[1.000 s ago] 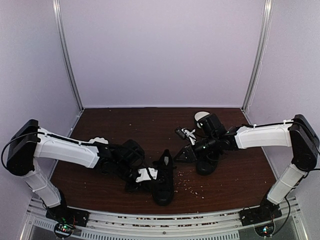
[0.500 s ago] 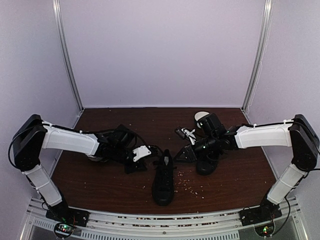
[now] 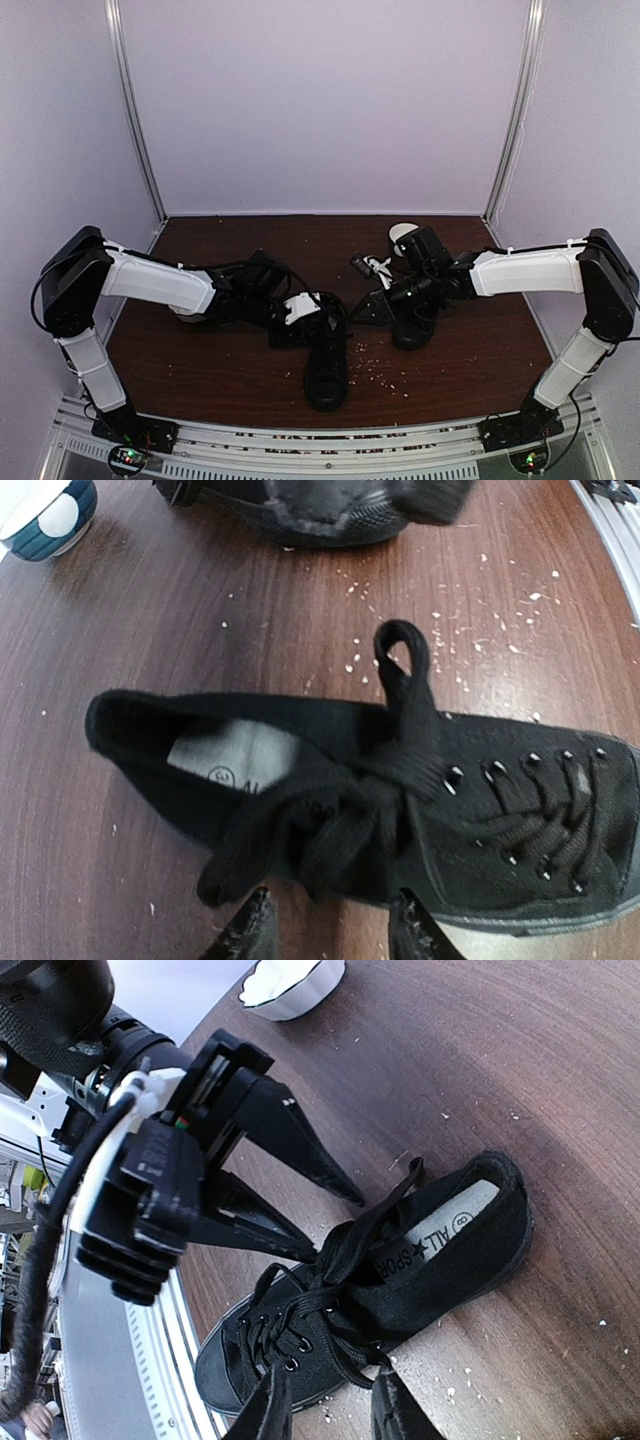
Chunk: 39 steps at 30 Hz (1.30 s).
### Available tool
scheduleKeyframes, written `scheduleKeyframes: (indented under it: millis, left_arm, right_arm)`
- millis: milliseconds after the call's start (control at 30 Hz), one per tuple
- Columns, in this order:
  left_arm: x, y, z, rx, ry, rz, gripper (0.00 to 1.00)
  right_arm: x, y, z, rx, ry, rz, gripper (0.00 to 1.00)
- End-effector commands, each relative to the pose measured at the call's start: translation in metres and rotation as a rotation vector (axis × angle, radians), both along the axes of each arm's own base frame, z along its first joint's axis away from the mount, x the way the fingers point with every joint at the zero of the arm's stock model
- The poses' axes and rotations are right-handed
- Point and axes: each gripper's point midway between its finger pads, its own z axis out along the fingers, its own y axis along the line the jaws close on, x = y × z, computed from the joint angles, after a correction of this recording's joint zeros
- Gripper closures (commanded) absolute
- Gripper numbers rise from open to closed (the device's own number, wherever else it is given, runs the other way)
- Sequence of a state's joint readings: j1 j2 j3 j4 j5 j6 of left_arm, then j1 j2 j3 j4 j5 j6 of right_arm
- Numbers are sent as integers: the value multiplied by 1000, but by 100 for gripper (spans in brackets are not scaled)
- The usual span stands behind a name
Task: Tie the shoes
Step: Pull the shoelace from the shoe.
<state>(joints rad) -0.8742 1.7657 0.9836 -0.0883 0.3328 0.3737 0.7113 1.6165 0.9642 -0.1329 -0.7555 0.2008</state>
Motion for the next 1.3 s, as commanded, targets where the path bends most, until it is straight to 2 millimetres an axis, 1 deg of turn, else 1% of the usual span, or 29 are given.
scheduleKeyframes:
  millis: [0, 133, 233, 333, 367, 400, 533, 733, 833, 1033, 1267]
  left_arm:
    - [8, -16, 3, -17, -35, -33, 61]
    - [3, -17, -2, -9, -19, -61, 60]
    - [7, -19, -5, -1, -21, -44, 61]
    - [9, -22, -2, -13, -26, -41, 63]
    - [9, -22, -1, -15, -26, -39, 67]
    - [9, -22, -1, -12, -24, -39, 73]
    - [5, -14, -5, 6, -7, -24, 100]
    - [-5, 4, -8, 31, 33, 35, 100]
    - [-11, 15, -13, 61, 64, 70, 100]
    - [-26, 33, -23, 101, 137, 110, 100]
    - [-42, 54, -37, 196, 232, 152, 100]
  right_arm:
    - [3, 1, 5, 4, -16, 16, 73]
    - [2, -1, 4, 3, -13, 12, 73]
    - [1, -1, 3, 4, -9, 12, 73]
    - [0, -2, 2, 3, -6, 13, 73]
    - [0, -2, 2, 3, -6, 13, 73]
    - [-1, -2, 2, 2, -6, 13, 73]
    - [-2, -3, 1, 2, -6, 12, 73]
    - [-2, -4, 1, 6, -6, 9, 73]
    - [-2, -4, 1, 10, -5, 12, 73]
    - [-4, -4, -5, 9, 15, 12, 73]
    - [3, 3, -9, 47, 40, -44, 72]
